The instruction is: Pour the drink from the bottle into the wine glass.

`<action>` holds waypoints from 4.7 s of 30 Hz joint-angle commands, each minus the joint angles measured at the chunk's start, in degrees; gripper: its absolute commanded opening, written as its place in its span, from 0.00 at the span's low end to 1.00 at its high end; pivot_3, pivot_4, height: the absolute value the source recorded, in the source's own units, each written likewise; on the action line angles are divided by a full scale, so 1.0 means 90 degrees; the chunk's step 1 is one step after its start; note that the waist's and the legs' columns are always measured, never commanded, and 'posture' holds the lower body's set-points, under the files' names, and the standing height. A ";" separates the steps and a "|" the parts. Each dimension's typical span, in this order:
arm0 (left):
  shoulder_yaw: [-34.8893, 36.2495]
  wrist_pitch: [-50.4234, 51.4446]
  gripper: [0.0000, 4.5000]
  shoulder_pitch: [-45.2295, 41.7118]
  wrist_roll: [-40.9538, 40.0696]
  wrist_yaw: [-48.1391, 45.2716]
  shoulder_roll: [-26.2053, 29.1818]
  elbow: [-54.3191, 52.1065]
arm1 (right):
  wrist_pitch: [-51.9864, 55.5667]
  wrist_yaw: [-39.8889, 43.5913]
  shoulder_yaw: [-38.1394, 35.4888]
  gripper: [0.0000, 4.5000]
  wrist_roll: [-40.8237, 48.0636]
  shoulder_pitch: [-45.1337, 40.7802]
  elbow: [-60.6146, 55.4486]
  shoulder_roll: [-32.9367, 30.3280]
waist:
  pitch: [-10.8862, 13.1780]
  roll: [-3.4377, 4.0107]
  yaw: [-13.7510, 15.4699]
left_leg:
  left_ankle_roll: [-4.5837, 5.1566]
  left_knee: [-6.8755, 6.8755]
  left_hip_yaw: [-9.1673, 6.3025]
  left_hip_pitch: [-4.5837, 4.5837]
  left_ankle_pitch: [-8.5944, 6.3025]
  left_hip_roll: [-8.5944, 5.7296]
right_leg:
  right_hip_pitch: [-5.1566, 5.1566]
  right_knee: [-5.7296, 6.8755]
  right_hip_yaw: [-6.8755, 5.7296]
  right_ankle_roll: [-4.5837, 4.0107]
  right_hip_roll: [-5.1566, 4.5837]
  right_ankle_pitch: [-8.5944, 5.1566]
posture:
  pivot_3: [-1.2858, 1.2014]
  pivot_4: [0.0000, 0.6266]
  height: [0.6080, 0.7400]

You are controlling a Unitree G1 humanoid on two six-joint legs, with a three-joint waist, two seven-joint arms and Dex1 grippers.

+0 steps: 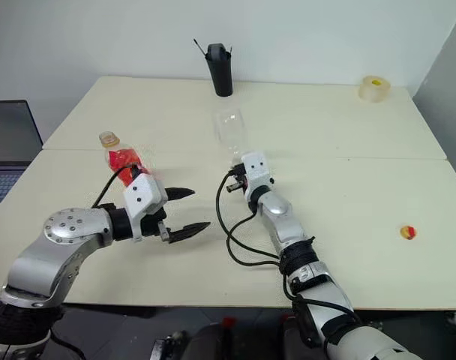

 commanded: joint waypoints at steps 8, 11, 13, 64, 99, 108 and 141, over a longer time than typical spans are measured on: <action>0.0108 -0.0094 1.00 -0.0168 0.0001 -0.0052 0.0053 -0.0126 | -0.0294 0.0221 0.0023 0.03 -0.0010 0.0087 0.0241 -0.0024 | 0.0000 0.0000 -0.0010 | 0.0001 -0.0002 0.0003 0.0009 0.0000 0.0001 | 0.0005 0.0002 0.0005 0.0000 0.0001 0.0000 | 0.52 0.24 1.00; 0.0109 -0.0136 1.00 -0.0253 0.0007 -0.0107 0.0066 -0.0026 | -0.0163 0.0391 -0.0004 0.03 0.0011 0.0319 0.0084 -0.0224 | -0.0002 -0.0003 -0.0005 | 0.0001 -0.0002 0.0002 0.0010 -0.0001 0.0001 | 0.0007 0.0001 0.0004 0.0000 0.0001 0.0000 | 0.52 0.24 1.00; 0.0094 -0.0167 1.00 -0.0283 0.0019 -0.0144 0.0076 0.0018 | -0.0102 0.0470 0.0004 0.03 0.0011 0.0475 -0.0097 -0.0321 | -0.0003 -0.0003 -0.0004 | 0.0002 -0.0002 0.0005 0.0012 -0.0001 0.0000 | 0.0010 0.0001 0.0006 0.0000 0.0000 0.0000 | 0.52 0.24 1.00; -0.0009 -0.0526 1.00 -0.0606 0.0207 -0.0472 0.0084 0.0638 | 0.1046 0.1075 0.0345 0.99 -0.0203 0.0736 -0.1125 -0.0755 | -0.0011 -0.0013 0.0012 | 0.0026 -0.0006 0.0018 0.0037 -0.0015 0.0002 | 0.0019 0.0008 0.0023 0.0000 0.0005 0.0000 | 0.52 0.24 1.00; 0.1982 -0.1992 1.00 0.0340 0.0795 0.3418 -0.2258 0.2230 | 0.8358 0.3422 -0.0576 0.99 0.3881 -0.2235 -0.7069 -0.4382 | -0.0016 -0.0032 0.0102 | 0.0031 -0.0001 -0.0005 0.0006 -0.0018 -0.0002 | 0.0015 -0.0011 -0.0003 -0.0001 -0.0032 0.0001 | 0.52 0.24 1.00; 0.1865 -0.2194 1.00 -0.0112 0.0958 0.3756 -0.2394 0.2674 | 0.8408 0.3109 -0.0362 0.99 0.3957 -0.2323 -0.7094 -0.4290 | -0.0016 -0.0032 0.0097 | 0.0030 0.0003 -0.0017 -0.0008 -0.0017 -0.0002 | 0.0007 -0.0010 -0.0016 -0.0001 -0.0032 0.0001 | 0.52 0.24 1.00; 0.1568 -0.4230 0.34 -0.2703 0.1281 0.3459 -0.2148 0.6951 | 0.8817 0.2487 -0.0532 1.00 0.4280 -0.1787 -0.7607 -0.4495 | -0.0015 -0.0033 0.0092 | 0.0028 0.0007 -0.0022 -0.0021 -0.0016 -0.0008 | -0.0002 -0.0009 -0.0027 -0.0001 -0.0022 0.0001 | 0.52 0.24 1.00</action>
